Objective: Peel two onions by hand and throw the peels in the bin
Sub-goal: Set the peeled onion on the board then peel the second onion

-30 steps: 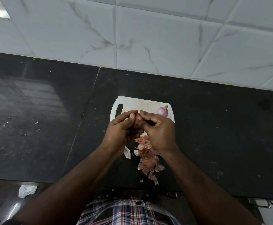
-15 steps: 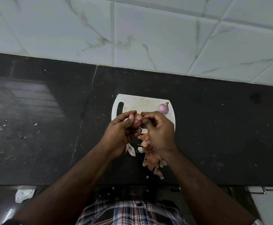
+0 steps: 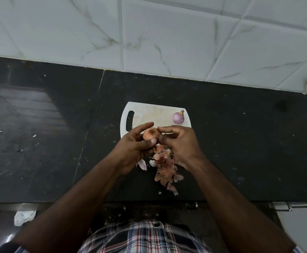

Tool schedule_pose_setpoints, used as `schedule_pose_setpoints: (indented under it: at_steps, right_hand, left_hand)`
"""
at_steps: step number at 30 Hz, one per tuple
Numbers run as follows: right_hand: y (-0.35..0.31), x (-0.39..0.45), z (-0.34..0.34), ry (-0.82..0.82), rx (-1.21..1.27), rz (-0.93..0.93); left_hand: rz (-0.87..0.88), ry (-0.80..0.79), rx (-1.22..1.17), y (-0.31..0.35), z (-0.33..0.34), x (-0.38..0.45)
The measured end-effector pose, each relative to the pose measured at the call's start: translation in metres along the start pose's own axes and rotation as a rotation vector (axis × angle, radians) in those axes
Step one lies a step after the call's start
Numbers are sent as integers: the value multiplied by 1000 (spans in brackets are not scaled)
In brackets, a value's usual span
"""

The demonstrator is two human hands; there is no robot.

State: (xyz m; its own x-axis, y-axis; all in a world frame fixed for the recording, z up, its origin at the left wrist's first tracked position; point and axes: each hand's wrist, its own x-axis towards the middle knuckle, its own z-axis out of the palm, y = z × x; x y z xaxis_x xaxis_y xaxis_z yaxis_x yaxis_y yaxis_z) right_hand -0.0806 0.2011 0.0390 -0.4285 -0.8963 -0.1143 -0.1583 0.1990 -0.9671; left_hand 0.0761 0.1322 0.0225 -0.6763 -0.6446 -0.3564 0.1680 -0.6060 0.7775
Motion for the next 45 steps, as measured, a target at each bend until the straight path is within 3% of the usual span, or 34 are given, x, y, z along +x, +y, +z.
schedule_pose_setpoints:
  at_steps: [5,7,11,16,19,24,31,38,45]
  right_hand:
    - [5,6,-25,16,-92,-35]
    - [5,5,-33,-67,-265,-107]
    - [3,5,-42,-168,-286,-204]
    - [16,9,-53,-130,-270,-389]
    - [22,11,-59,-129,-129,-296]
    - [26,9,-62,-374,91,-79]
    - [20,12,-42,-157,116,-118]
    - [10,23,-26,-107,284,-48]
    - [9,31,-12,-173,196,-11]
  left_hand:
    - [14,79,91,-10,14,-1]
    - [44,104,151,-13,20,0]
    - [87,109,221,-15,33,0]
    - [74,71,79,-22,43,-2]
    - [79,72,43,-28,45,-4]
    - [136,109,50,-33,49,-7]
    - [171,127,108,-20,41,-1]
    - [231,115,163,-12,24,7]
    - [194,154,130,0,10,13]
